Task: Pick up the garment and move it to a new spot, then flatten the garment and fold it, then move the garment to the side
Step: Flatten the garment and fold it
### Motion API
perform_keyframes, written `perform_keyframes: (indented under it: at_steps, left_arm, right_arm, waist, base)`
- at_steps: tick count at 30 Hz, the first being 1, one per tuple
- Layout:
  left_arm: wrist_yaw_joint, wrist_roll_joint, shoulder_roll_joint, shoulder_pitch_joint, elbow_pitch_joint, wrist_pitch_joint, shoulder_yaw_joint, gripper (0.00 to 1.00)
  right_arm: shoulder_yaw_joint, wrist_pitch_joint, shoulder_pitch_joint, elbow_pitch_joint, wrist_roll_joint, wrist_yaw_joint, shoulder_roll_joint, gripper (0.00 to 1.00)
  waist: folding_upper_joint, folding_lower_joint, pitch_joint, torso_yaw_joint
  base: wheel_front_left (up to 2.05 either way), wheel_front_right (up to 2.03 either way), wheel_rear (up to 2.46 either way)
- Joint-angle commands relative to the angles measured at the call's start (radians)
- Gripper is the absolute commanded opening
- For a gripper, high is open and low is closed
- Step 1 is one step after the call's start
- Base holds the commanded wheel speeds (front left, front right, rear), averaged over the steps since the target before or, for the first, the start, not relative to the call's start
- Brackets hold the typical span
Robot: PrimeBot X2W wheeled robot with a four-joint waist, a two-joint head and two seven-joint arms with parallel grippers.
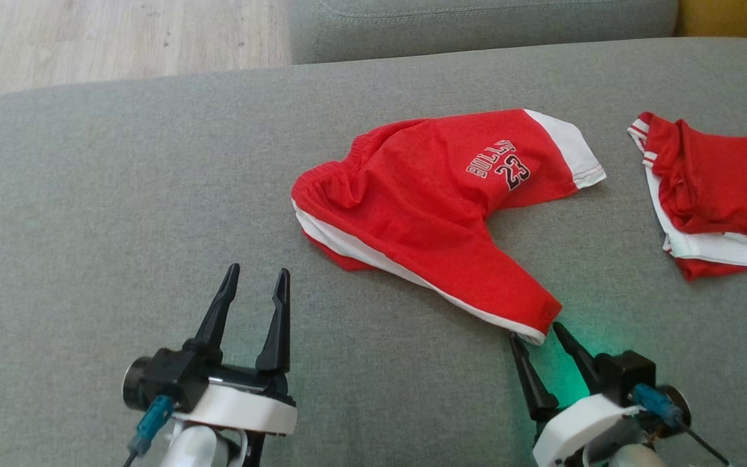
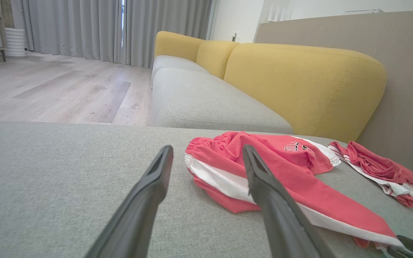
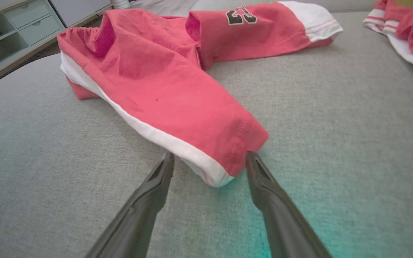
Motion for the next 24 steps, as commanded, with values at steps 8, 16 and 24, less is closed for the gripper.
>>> perform_keyframes:
  at_steps: [8,16,24]
  left_arm:
    - [-0.011,0.01,-0.004,-0.02,-0.022,-0.01,0.043,1.0]
    - [-0.013,0.004,-0.004,-0.036,-0.012,-0.01,0.035,1.0]
    - [-0.007,-0.001,-0.005,-0.044,-0.007,-0.01,0.036,1.0]
  right_arm:
    - [0.011,-0.011,-0.042,-0.01,-0.05,-0.001,-0.002,1.0]
    - [0.028,-0.007,-0.072,0.01,-0.064,-0.001,-0.002,1.0]
    - [0.04,0.002,-0.087,0.041,-0.07,-0.001,-0.002,0.49]
  waist:
    - [-0.0001,0.0,0.009,0.002]
    - [-0.0001,0.0,0.027,0.012]
    - [-0.0001,0.0,0.028,0.02]
  base:
    - [0.0,0.0,0.0]
    - [0.0,0.0,0.0]
    - [0.0,0.0,0.0]
